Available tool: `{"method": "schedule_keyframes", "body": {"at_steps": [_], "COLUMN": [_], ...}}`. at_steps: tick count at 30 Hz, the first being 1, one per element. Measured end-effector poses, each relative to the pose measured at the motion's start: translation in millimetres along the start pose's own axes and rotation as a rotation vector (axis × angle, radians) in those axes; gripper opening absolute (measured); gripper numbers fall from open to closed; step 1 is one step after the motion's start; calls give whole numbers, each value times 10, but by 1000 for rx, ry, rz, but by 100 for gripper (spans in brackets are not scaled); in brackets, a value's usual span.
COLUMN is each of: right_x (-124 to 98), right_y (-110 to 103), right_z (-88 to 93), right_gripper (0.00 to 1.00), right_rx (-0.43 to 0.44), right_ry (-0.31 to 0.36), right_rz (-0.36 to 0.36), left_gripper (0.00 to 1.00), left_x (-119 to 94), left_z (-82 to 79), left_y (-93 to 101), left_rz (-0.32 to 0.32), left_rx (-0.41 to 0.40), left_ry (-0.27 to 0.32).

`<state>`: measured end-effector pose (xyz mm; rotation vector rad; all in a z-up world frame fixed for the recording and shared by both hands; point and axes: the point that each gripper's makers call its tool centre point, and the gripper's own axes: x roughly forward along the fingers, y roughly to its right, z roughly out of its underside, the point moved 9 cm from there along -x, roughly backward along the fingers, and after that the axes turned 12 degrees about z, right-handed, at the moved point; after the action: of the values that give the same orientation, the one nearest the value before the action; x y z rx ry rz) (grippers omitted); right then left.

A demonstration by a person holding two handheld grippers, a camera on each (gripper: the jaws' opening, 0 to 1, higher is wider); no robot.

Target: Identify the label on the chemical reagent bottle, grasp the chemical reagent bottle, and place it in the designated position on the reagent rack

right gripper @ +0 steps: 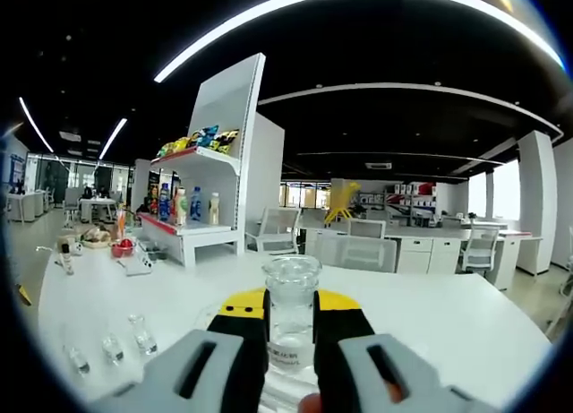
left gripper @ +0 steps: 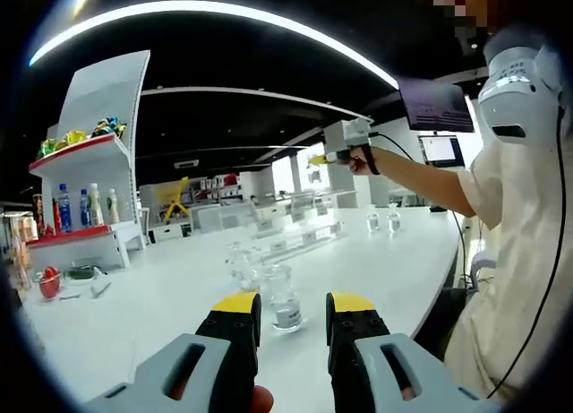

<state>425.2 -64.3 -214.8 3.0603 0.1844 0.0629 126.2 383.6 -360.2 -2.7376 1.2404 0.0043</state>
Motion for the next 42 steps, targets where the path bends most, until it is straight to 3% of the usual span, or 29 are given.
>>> {"method": "schedule_keyframes", "body": {"at_steps": [25, 42], "right_x": [272, 479], "right_y": [-134, -171], "right_z": [-30, 62], "right_gripper": [18, 18], "right_rx": [-6, 13], "right_ry": [11, 19], "right_rz": [9, 10], "left_gripper": [30, 30], "left_x": [34, -14], "left_z": [4, 18], "left_y": [-10, -60], "left_rz": [6, -20], "left_rx": [8, 6], "left_ry": [3, -10]}}
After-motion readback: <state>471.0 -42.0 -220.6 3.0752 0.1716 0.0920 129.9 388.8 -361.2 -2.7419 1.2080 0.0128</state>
